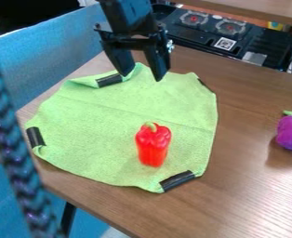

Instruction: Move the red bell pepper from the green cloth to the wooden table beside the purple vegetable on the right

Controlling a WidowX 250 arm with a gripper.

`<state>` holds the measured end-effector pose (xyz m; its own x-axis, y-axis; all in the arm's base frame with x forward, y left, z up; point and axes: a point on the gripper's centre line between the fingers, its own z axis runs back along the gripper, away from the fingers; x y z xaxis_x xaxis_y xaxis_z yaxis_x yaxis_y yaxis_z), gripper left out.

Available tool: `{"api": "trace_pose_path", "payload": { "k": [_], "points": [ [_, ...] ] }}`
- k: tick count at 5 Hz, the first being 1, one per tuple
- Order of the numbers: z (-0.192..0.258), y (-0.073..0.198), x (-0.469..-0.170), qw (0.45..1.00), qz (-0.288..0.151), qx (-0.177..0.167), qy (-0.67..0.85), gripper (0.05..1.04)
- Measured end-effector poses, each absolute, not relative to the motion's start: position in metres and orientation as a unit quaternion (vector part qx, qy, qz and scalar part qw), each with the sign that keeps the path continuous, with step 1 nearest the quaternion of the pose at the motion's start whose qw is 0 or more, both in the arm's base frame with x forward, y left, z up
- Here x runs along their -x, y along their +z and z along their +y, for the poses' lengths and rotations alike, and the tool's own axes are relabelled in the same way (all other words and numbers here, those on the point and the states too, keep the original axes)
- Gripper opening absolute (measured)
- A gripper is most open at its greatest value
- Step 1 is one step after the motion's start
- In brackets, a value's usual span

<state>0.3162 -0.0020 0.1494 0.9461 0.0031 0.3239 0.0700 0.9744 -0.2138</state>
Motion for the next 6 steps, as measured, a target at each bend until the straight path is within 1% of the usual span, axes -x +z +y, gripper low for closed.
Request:
{"api": "trace_pose_path", "payload": {
  "k": [1,2,4,6],
  "points": [
    [-0.002,0.143,-0.316,0.982,-0.154,0.113,-0.014,1.0],
    [0.0,0.135,-0.313,0.983,-0.147,0.105,-0.018,1.0],
    [-0.012,0.122,-0.307,0.985,-0.14,0.092,-0.052,1.0],
    [-0.026,0.112,-0.3,0.978,-0.131,0.063,-0.148,1.0]
  ]
}}
